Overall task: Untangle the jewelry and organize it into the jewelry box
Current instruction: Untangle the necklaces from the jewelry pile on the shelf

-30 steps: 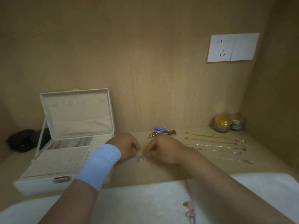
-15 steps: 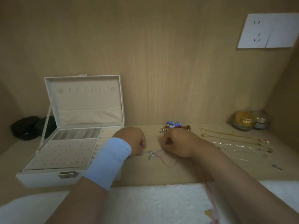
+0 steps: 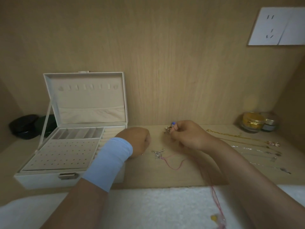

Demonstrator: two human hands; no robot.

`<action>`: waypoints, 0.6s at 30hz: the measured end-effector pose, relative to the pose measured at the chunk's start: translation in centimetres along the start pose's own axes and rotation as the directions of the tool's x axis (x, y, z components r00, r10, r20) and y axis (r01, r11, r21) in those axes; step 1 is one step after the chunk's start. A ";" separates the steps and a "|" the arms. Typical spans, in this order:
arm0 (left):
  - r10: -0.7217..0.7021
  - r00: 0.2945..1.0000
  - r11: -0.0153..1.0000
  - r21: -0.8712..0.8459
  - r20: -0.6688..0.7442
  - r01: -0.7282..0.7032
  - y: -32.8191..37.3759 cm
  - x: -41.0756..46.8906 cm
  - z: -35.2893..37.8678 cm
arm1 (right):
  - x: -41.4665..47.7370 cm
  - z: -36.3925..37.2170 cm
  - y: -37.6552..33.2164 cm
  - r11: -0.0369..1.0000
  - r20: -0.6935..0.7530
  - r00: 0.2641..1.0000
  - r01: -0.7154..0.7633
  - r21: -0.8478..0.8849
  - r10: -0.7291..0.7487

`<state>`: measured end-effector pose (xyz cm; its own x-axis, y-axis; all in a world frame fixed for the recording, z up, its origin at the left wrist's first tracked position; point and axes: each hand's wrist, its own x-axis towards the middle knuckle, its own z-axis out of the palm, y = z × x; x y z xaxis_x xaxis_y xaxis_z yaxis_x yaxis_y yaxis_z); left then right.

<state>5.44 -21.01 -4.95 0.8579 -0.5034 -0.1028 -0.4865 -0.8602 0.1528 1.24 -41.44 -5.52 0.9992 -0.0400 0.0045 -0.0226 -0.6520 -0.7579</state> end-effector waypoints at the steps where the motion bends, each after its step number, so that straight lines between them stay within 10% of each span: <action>1: 0.009 1.000 0.992 -0.129 -0.013 -0.011 -0.3 0.0 -0.2 | -0.1 -0.2 0.1 0.997 0.035 0.999 -0.011 -0.078 0.014; 7: 0.085 0.996 0.682 -0.731 0.031 -0.035 0.0 -0.4 -1.3 | -0.1 -0.6 0.4 0.918 0.158 0.984 -0.012 -0.396 0.081; 18: 0.005 0.998 0.489 -0.870 -0.060 -0.055 0.7 -0.9 -2.2 | 0.1 -0.9 0.5 0.857 0.080 0.995 -0.010 -0.515 0.060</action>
<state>4.74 -20.96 -2.62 0.8639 -0.5019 -0.0426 -0.1413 -0.3226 0.9359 1.31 -42.50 -5.32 0.9955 -0.0183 -0.0931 -0.0467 -0.9484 -0.3136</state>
